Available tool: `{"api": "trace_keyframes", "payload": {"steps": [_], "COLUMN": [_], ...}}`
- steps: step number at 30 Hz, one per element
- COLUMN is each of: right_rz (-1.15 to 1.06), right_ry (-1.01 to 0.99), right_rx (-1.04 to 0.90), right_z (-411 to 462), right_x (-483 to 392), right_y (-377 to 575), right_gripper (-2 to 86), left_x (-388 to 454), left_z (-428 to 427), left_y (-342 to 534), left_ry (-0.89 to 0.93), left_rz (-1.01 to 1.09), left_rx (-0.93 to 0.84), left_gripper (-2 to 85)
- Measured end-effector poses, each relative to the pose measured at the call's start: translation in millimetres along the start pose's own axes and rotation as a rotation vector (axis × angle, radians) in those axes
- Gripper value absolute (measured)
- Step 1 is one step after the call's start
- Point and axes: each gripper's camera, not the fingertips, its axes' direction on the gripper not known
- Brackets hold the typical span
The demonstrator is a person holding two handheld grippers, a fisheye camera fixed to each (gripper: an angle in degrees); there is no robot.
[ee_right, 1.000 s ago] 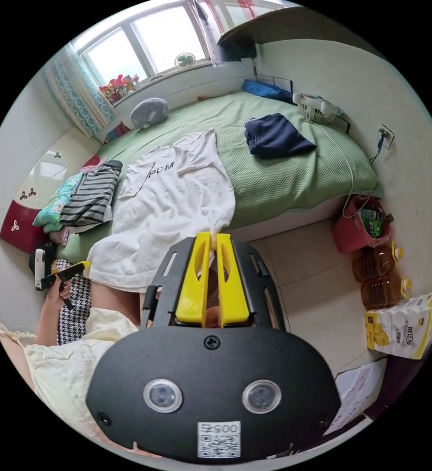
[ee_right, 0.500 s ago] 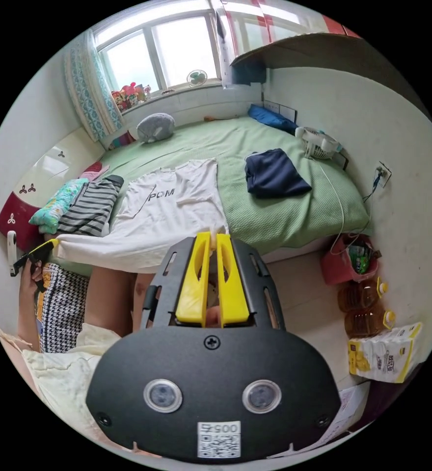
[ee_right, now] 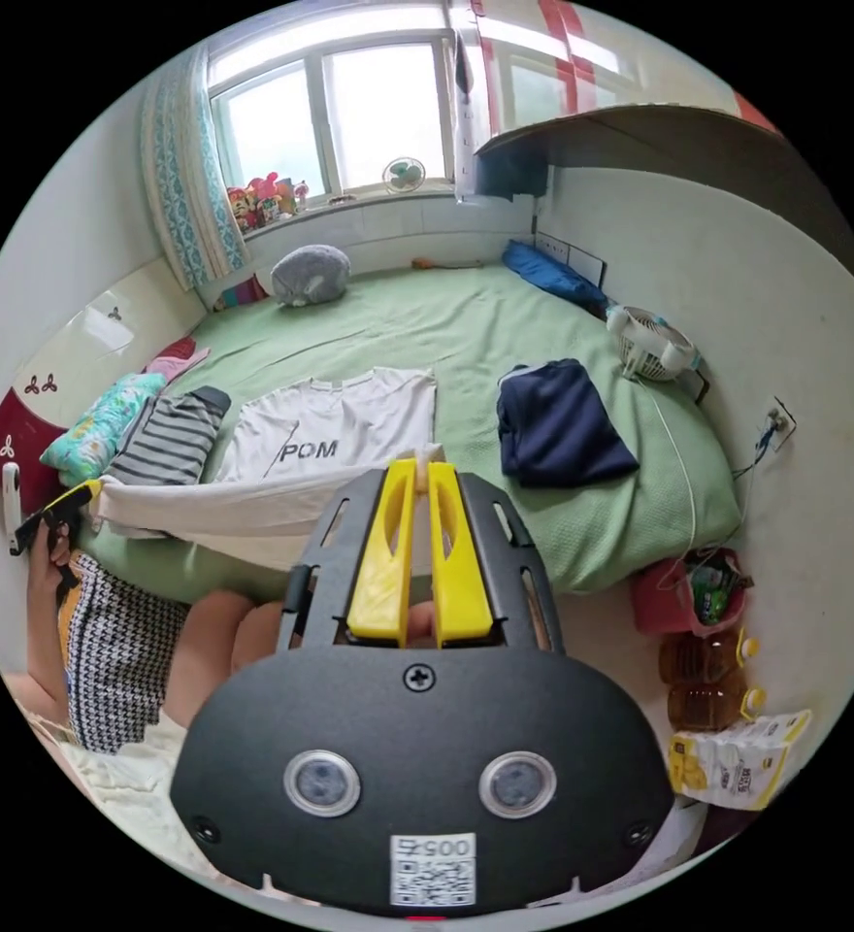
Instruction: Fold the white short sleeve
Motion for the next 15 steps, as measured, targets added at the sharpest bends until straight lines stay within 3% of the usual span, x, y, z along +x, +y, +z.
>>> {"api": "trace_keyframes", "payload": {"steps": [10,15], "right_rz": [-0.086,-0.049], "right_ry": [0.14,0.132], "right_rx": [0.029,0.04], "right_z": [133.3,221.1], "right_x": [-30.7,-41.5], "right_y": [-134.9,-208.6], "right_gripper": [-1.1,-0.9], "left_x": [-38.0,-46.0], "left_z": [92.4,175.5], "left_y": [-129.8,-200.8], "left_ry": [0.007,-0.183], "left_rz": [0.029,0.122], "left_rx": [0.061,-0.003], "left_gripper": [2.5,3.4]}}
